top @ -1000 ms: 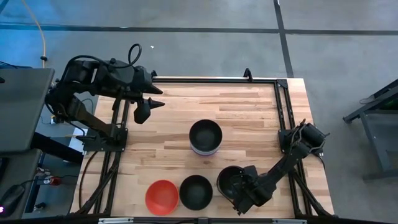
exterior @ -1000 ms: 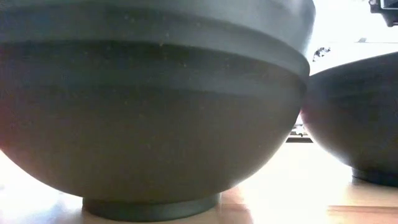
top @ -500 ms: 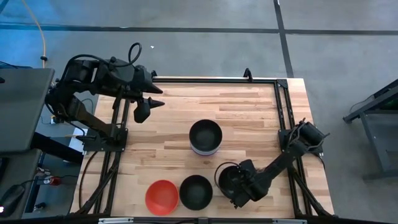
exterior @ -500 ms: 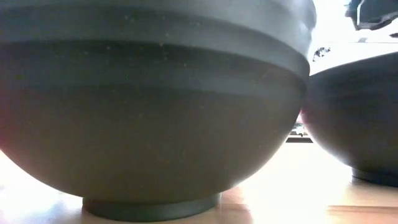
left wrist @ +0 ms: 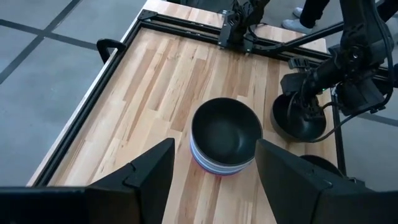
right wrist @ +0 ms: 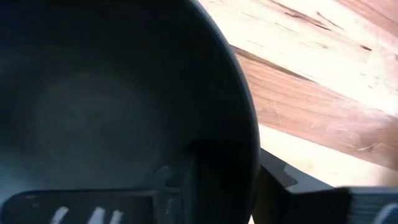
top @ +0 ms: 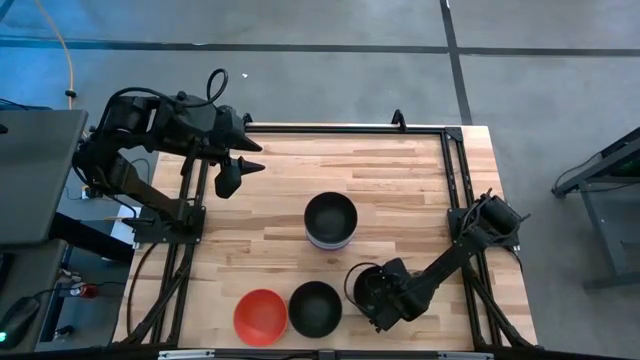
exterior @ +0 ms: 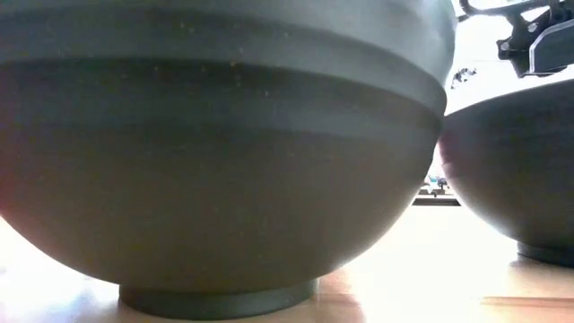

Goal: Nest bowls inside each other
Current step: Stack the right black bowl on the black bowl

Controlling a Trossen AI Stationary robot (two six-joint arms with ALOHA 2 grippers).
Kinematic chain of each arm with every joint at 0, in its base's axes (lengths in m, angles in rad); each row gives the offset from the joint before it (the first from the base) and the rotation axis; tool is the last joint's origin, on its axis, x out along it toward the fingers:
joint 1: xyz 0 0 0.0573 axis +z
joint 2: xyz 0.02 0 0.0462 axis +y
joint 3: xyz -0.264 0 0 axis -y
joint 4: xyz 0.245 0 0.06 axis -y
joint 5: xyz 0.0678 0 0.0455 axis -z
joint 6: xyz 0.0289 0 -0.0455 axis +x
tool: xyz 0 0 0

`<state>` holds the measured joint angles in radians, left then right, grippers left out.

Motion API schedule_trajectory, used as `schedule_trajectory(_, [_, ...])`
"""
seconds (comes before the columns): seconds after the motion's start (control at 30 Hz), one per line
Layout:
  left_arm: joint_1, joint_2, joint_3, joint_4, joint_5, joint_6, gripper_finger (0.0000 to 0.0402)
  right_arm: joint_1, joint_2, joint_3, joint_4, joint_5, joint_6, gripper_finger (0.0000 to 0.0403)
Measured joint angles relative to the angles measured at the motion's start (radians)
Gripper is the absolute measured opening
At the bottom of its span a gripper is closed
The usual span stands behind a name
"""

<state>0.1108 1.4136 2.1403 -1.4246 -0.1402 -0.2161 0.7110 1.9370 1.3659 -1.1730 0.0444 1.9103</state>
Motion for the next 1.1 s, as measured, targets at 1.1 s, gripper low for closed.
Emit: schedule_trajectory(1.1, [0.003, -0.044, -0.179, 0.012, -0.003, 0.078, 0.0211, -0.217, -0.428, -0.002, -0.122, 0.086, -0.401, 0.0])
